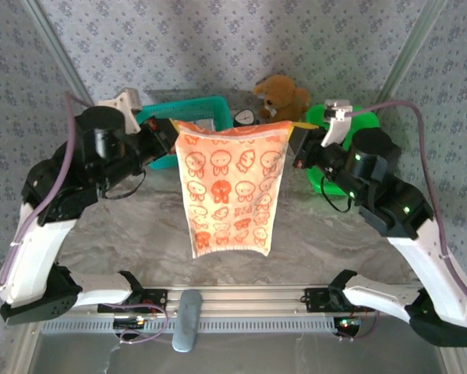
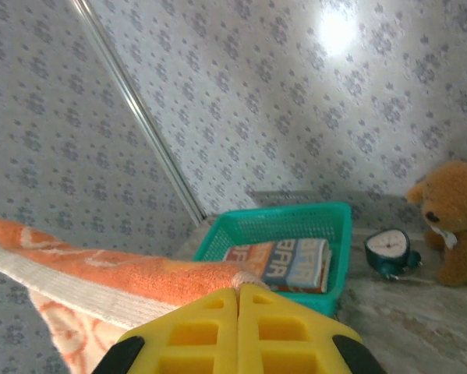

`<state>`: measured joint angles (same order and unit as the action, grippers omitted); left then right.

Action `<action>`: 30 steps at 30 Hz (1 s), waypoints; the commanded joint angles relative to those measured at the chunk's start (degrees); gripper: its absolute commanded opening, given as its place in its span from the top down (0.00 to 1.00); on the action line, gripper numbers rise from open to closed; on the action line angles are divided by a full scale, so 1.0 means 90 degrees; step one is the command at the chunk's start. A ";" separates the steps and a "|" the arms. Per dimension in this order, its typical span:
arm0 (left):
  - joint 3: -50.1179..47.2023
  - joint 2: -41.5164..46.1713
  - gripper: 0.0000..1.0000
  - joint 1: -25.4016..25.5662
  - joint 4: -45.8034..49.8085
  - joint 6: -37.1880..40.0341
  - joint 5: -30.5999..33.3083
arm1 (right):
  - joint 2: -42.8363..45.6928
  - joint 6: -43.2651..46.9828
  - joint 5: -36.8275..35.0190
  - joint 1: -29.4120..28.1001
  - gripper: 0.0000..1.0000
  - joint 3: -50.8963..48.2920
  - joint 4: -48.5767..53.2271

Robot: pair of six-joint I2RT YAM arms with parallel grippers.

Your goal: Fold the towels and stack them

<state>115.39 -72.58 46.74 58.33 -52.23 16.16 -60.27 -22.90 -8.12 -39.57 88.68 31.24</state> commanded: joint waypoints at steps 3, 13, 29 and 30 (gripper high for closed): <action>-0.0256 -0.0807 1.00 -0.1130 0.0020 -0.0111 -0.0777 | -0.0926 -0.0898 0.1036 0.0951 1.00 -0.0118 -0.0132; 0.0311 -0.3115 1.00 -0.2256 -0.0405 0.0399 -0.2173 | -0.3020 -0.1186 0.2253 0.2042 1.00 -0.0010 -0.1199; -0.4360 -0.1590 1.00 -0.1942 -0.2458 -0.0691 -0.2294 | -0.2733 -0.0664 0.2796 0.2415 1.00 -0.2866 -0.1454; -0.4591 -0.1493 1.00 -0.1852 -0.2519 -0.0774 -0.2240 | -0.2640 -0.0676 0.2788 0.2414 1.00 -0.3068 -0.1468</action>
<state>77.01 -89.73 28.32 39.92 -56.18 -4.69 -87.53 -30.39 15.86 -18.24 63.96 18.59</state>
